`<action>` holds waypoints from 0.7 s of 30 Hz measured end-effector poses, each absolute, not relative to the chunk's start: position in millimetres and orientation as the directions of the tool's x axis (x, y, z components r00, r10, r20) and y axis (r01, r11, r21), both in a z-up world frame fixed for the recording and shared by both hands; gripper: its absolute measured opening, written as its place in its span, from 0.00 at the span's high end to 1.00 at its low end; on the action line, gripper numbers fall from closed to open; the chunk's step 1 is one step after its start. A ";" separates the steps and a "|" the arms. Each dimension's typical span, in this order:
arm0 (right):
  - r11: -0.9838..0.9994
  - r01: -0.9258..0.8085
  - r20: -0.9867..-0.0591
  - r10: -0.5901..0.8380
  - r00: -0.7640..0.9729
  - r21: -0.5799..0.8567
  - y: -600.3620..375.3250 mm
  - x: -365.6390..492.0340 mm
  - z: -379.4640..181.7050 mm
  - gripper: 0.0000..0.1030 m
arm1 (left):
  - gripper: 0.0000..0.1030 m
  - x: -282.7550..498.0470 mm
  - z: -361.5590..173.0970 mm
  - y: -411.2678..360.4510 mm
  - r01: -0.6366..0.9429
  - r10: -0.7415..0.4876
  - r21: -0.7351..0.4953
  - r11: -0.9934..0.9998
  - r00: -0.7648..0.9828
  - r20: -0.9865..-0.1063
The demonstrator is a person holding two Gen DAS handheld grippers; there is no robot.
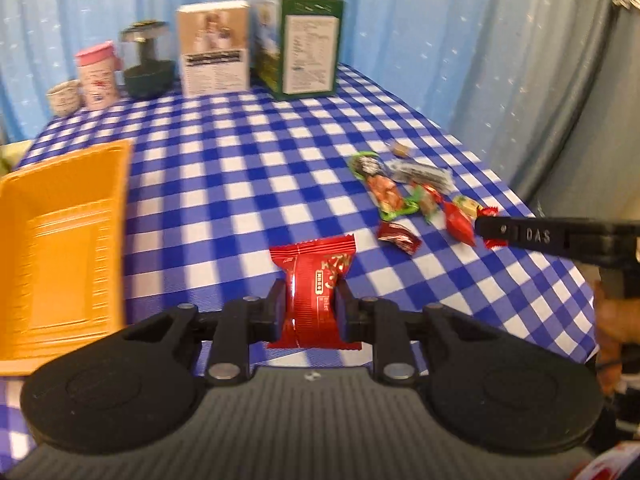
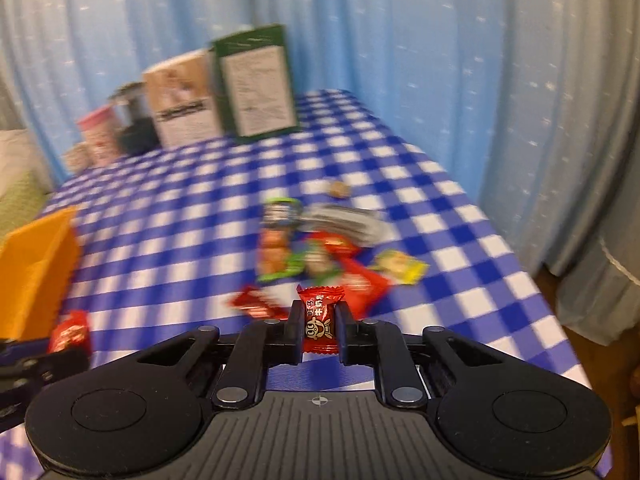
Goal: Organize snacks
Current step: 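Carry both red packets over the orange tray and open both tools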
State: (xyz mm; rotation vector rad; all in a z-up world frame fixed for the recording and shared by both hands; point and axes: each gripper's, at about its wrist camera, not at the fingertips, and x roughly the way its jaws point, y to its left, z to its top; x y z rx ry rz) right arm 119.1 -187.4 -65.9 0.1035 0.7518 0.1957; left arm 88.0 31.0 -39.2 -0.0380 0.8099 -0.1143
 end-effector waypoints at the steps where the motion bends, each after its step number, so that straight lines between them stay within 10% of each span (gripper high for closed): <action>1: 0.971 -0.167 -0.662 0.237 0.710 0.169 -175.7 114.6 -61.8 0.85 | 0.79 83.7 -34.3 38.4 0.069 -0.101 -0.073 0.995 0.689 -0.717; 21: 0.795 -0.551 -0.625 0.570 0.533 0.256 34.6 91.2 -25.7 0.85 | 0.79 24.4 13.2 205.5 -0.258 0.162 -0.036 0.966 0.704 -0.691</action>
